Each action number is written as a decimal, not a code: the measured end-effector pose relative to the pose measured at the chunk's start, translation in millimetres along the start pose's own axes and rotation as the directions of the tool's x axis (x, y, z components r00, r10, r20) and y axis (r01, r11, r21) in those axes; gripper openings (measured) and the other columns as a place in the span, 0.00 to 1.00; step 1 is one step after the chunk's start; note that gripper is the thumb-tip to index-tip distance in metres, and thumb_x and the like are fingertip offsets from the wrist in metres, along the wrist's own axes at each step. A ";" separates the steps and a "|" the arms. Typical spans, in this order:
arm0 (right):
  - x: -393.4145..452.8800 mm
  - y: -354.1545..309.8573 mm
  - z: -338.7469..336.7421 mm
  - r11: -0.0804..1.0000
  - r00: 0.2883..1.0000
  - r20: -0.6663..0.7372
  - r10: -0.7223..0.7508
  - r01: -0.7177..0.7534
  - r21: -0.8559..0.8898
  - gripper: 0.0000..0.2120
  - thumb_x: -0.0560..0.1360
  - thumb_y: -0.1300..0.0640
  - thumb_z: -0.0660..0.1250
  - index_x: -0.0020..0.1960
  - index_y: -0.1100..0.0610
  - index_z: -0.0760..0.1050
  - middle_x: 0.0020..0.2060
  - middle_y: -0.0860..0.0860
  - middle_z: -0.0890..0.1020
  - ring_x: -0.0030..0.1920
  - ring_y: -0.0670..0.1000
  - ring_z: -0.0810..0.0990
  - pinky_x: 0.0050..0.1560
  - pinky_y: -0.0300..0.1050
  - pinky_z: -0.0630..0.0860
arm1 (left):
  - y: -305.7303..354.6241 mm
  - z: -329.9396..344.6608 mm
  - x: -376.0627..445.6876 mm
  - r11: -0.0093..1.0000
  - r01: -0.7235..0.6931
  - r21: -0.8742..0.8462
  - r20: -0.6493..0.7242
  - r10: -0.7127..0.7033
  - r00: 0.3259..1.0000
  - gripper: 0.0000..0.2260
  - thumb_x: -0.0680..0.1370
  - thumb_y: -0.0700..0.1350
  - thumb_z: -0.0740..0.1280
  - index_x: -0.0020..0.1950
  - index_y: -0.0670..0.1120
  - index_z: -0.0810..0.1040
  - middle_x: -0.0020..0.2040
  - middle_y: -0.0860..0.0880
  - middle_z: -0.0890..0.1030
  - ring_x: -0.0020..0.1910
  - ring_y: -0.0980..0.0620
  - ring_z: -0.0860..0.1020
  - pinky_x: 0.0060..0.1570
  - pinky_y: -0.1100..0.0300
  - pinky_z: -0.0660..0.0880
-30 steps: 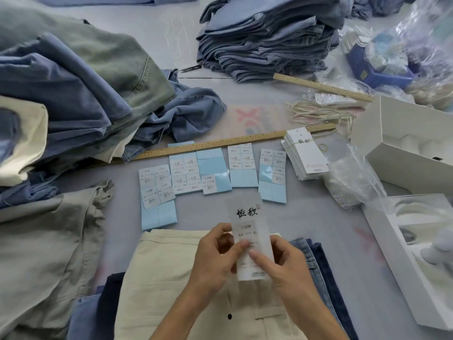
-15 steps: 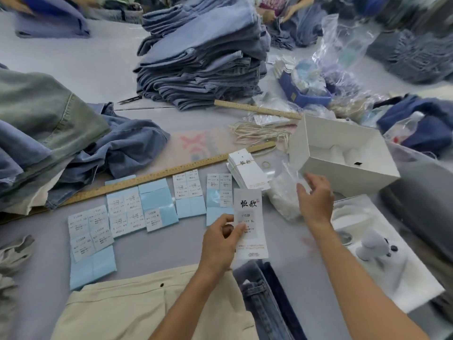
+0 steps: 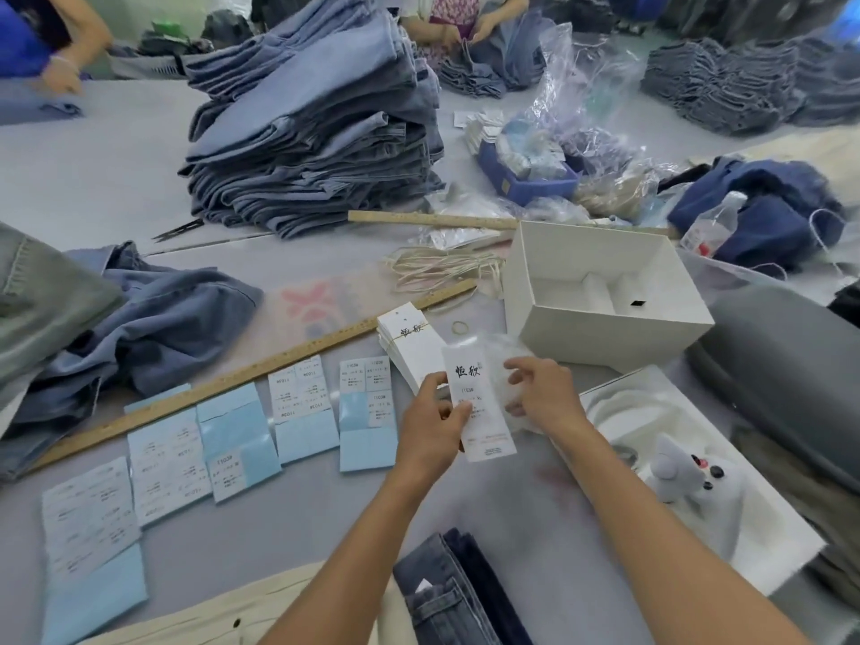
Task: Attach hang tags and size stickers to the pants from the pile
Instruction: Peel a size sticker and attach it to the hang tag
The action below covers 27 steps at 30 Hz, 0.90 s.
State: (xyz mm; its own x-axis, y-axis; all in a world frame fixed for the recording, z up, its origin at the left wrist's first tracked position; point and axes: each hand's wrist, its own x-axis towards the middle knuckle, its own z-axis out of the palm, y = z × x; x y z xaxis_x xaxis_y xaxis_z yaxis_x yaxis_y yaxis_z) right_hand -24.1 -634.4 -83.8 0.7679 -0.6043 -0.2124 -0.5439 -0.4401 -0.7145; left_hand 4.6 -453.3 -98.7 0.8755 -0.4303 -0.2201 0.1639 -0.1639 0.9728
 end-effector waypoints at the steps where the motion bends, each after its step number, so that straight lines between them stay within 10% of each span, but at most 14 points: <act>1: 6.4 0.5 -4.2 0.997 0.999 0.034 0.003 -0.001 -0.082 0.27 0.71 0.76 0.63 0.63 0.54 0.82 0.50 0.50 0.80 0.39 0.55 0.85 0.49 0.55 0.84 | -1.9 2.2 -1.0 1.000 0.004 0.005 0.006 -0.004 1.000 0.14 0.82 0.42 0.68 0.67 0.52 0.72 0.52 0.52 0.86 0.44 0.57 0.85 0.30 0.65 0.77; 6: 22.9 -4.5 0.1 0.742 0.978 0.098 -0.183 0.203 -0.639 0.18 0.74 0.64 0.65 0.63 0.52 0.79 0.62 0.54 0.79 0.58 0.61 0.81 0.54 0.51 0.78 | -13.3 -1.5 -4.2 0.999 0.020 0.047 0.026 -0.021 0.999 0.16 0.82 0.42 0.68 0.68 0.54 0.71 0.51 0.56 0.85 0.45 0.59 0.85 0.34 0.62 0.81; 13: 25.9 -9.2 1.6 0.663 0.958 -0.015 -0.285 0.186 -0.725 0.06 0.79 0.61 0.63 0.48 0.56 0.79 0.48 0.56 0.82 0.45 0.62 0.81 0.41 0.47 0.72 | -18.1 -13.3 -3.1 0.998 0.027 0.057 -0.028 -0.025 0.999 0.15 0.82 0.43 0.68 0.64 0.58 0.70 0.51 0.58 0.84 0.43 0.61 0.84 0.34 0.63 0.81; 21: 6.0 -34.0 -24.3 0.968 0.913 -0.327 -0.245 0.250 -0.029 0.04 0.78 0.58 0.69 0.49 0.55 0.83 0.45 0.53 0.85 0.48 0.56 0.83 0.51 0.50 0.78 | -12.6 -18.9 -12.7 1.000 0.022 0.008 -0.034 -0.022 0.999 0.13 0.82 0.45 0.68 0.60 0.60 0.71 0.49 0.56 0.86 0.45 0.59 0.85 0.34 0.66 0.79; 27: -53.6 -80.7 -57.3 0.778 0.762 -0.583 -0.281 0.537 0.327 0.04 0.79 0.56 0.68 0.48 0.48 0.78 0.43 0.51 0.86 0.46 0.49 0.85 0.54 0.51 0.82 | -3.0 -35.9 -27.9 0.999 -0.040 -0.009 -0.030 0.040 0.999 0.08 0.83 0.47 0.67 0.53 0.61 0.75 0.48 0.65 0.83 0.48 0.58 0.83 0.40 0.61 0.81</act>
State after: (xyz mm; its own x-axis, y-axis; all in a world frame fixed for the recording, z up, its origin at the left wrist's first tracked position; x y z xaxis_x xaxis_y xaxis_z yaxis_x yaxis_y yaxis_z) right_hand -40.8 -604.5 23.4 0.5411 -0.7242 0.4276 0.0999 -0.4495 -0.8877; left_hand -4.0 -409.0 -92.8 0.8944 -0.4099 -0.1791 0.1329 -0.1389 0.9814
